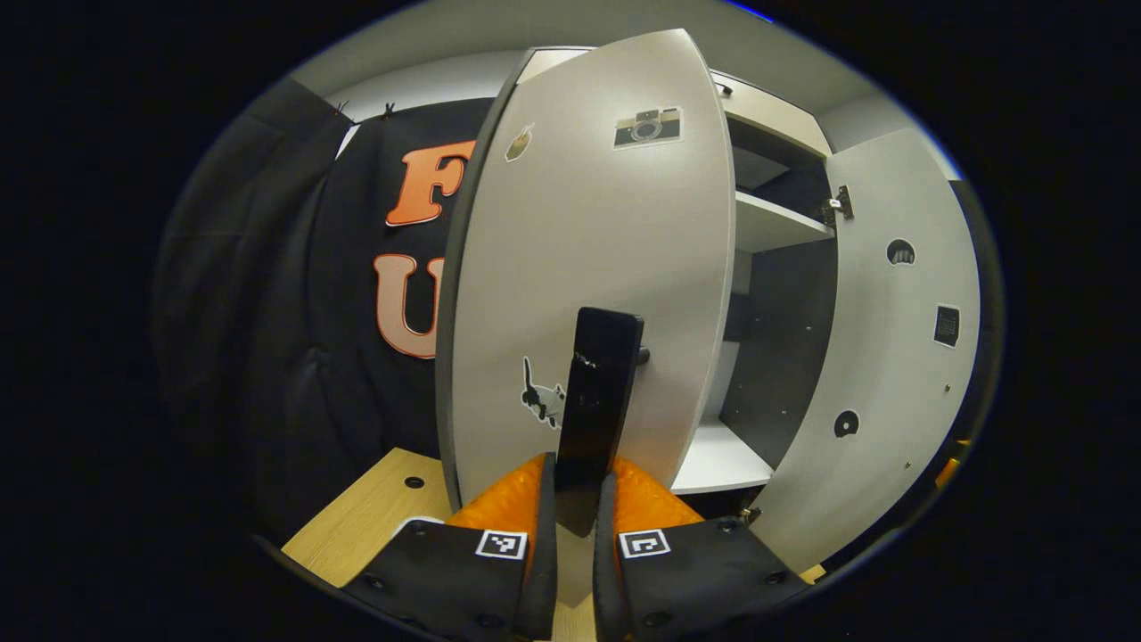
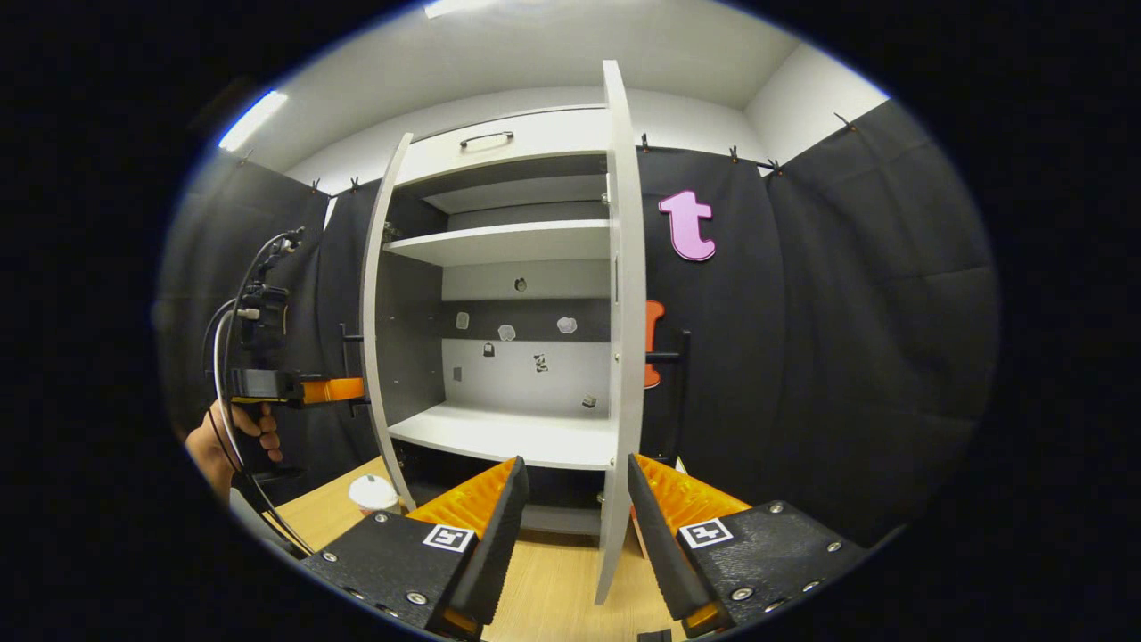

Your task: Open the right door of the double-door shoe cabinet with the right hand, and open the left door with the left hand.

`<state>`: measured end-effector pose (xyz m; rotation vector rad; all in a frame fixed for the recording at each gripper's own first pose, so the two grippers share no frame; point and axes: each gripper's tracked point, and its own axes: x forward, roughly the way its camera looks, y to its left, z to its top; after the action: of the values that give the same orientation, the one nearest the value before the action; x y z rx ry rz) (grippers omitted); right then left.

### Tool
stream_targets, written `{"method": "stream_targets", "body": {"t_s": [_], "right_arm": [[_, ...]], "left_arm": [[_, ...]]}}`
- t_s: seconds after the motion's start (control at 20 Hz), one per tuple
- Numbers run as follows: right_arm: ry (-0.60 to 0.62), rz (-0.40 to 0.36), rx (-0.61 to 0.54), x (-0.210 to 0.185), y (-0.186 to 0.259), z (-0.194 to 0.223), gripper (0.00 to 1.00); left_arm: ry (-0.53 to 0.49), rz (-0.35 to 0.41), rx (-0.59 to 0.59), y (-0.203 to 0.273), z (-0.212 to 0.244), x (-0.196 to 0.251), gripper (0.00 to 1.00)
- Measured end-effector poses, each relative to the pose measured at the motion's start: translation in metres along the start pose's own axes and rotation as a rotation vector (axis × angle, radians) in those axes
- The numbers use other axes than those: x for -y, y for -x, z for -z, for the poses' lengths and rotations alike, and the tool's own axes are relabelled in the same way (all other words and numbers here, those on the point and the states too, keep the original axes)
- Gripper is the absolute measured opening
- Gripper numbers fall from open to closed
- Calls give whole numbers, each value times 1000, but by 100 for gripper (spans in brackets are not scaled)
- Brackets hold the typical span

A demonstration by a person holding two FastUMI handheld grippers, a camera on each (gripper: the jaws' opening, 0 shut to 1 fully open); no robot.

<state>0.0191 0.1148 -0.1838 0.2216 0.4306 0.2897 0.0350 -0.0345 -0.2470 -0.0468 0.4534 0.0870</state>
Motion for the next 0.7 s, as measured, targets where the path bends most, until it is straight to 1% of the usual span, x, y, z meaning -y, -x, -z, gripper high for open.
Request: {"method": "stream_targets", "body": {"t_s": [0.1, 0.2, 0.25, 0.3, 0.5, 0.55, 0.6, 0.7], "right_arm": [[-7, -28, -9, -7, -2, 1, 69], [-4, -53, -11, -14, -2, 1, 69], [-1, -65, -14, -16, -4, 2, 74], [2, -75, -20, -19, -3, 3, 69], [8, -105, -27, -29, -6, 2, 69], [12, -109, -32, -32, -8, 3, 75], [18, -112, -45, -34, -11, 6, 69], [23, -115, -62, -40, -15, 9, 70]], "left_arm": [[18, -9, 0, 6, -1, -15, 24], [8, -35, 12, 17, -4, -23, 23], [-3, -48, 20, 23, -6, -29, 24], [-6, -68, 29, 30, -8, -41, 17], [18, -120, 37, 40, -10, -73, 17], [20, -144, 41, 42, -11, -83, 17], [25, -169, 42, 44, -11, -95, 16], [31, -202, 49, 47, -13, -111, 16]]}}
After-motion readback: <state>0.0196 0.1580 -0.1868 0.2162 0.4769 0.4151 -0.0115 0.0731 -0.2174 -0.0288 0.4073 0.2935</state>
